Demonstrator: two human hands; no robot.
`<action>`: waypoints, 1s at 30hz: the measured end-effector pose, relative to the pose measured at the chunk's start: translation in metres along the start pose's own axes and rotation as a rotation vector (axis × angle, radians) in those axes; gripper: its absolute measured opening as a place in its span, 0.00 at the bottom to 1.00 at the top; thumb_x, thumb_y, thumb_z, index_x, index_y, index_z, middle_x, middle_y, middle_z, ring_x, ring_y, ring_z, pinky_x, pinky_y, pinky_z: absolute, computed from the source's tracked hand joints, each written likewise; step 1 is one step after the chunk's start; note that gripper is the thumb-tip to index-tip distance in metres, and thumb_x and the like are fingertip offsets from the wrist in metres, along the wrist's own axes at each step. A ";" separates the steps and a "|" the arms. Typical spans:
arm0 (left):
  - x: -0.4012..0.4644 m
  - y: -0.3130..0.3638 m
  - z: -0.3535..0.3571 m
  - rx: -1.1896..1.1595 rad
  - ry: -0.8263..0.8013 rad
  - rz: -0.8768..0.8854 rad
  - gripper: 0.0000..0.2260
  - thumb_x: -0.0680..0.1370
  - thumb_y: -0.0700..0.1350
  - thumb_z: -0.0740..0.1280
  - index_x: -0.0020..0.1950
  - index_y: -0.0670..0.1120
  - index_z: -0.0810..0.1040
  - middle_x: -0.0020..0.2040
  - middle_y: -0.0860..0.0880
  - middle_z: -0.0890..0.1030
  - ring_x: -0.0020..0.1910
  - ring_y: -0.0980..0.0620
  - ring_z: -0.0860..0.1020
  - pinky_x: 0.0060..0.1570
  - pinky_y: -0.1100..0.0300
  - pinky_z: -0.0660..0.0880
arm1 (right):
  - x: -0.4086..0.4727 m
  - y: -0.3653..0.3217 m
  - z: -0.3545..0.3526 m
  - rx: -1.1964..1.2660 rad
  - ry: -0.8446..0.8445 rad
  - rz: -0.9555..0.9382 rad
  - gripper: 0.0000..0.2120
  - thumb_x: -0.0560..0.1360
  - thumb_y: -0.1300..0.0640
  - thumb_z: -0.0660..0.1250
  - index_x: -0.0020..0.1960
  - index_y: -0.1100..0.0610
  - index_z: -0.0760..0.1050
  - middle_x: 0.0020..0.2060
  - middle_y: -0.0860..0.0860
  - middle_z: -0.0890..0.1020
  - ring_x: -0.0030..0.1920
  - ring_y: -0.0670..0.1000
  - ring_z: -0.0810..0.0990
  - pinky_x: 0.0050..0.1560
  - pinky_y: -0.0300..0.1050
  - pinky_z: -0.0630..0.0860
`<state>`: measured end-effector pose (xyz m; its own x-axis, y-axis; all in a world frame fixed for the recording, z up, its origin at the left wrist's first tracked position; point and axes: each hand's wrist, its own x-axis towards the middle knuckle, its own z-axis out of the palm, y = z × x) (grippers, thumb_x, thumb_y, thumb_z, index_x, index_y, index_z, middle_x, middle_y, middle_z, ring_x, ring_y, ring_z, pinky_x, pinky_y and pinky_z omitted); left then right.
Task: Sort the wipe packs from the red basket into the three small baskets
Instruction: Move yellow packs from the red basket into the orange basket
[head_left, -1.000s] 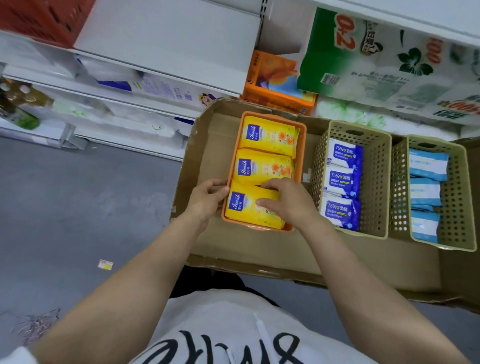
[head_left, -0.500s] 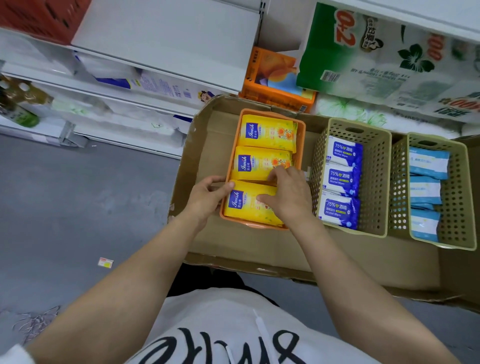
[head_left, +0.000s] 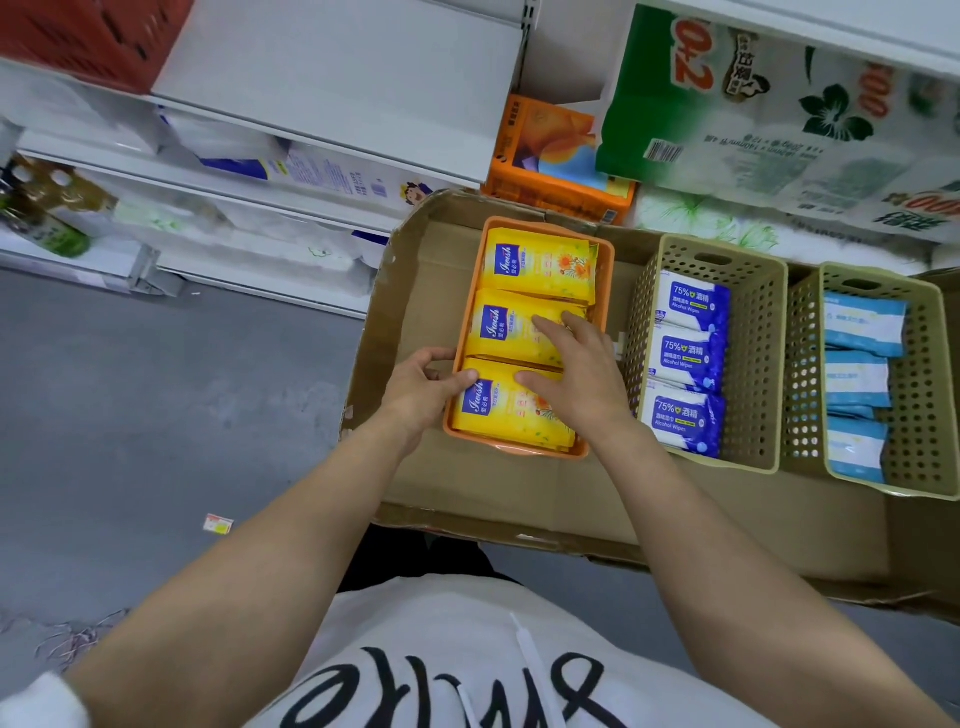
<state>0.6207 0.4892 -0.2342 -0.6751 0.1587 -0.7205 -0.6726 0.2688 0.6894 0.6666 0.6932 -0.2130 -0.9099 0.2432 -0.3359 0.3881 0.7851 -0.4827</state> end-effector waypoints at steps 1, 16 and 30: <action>0.000 0.000 0.000 0.000 0.001 -0.001 0.21 0.72 0.48 0.76 0.64 0.50 0.75 0.54 0.44 0.81 0.49 0.49 0.84 0.42 0.55 0.81 | 0.000 0.000 0.000 -0.005 0.004 -0.003 0.35 0.73 0.42 0.72 0.76 0.42 0.62 0.77 0.50 0.61 0.76 0.56 0.57 0.71 0.58 0.63; -0.009 0.048 -0.021 0.465 0.107 0.194 0.26 0.75 0.55 0.72 0.69 0.47 0.71 0.63 0.46 0.78 0.57 0.49 0.77 0.55 0.54 0.76 | 0.017 -0.023 -0.037 -0.179 -0.112 -0.041 0.25 0.79 0.41 0.62 0.72 0.51 0.70 0.73 0.54 0.68 0.73 0.57 0.64 0.70 0.55 0.64; -0.065 0.189 -0.220 0.984 0.413 1.014 0.21 0.76 0.45 0.71 0.69 0.45 0.73 0.62 0.41 0.76 0.62 0.39 0.72 0.62 0.44 0.70 | 0.023 -0.231 -0.112 -0.291 0.386 -0.369 0.23 0.79 0.47 0.65 0.72 0.51 0.70 0.66 0.50 0.77 0.67 0.54 0.70 0.67 0.52 0.68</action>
<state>0.4707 0.3212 -0.0404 -0.8719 0.4385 0.2178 0.4892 0.7611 0.4259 0.5402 0.5817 -0.0184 -0.9852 0.0718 0.1555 0.0307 0.9672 -0.2522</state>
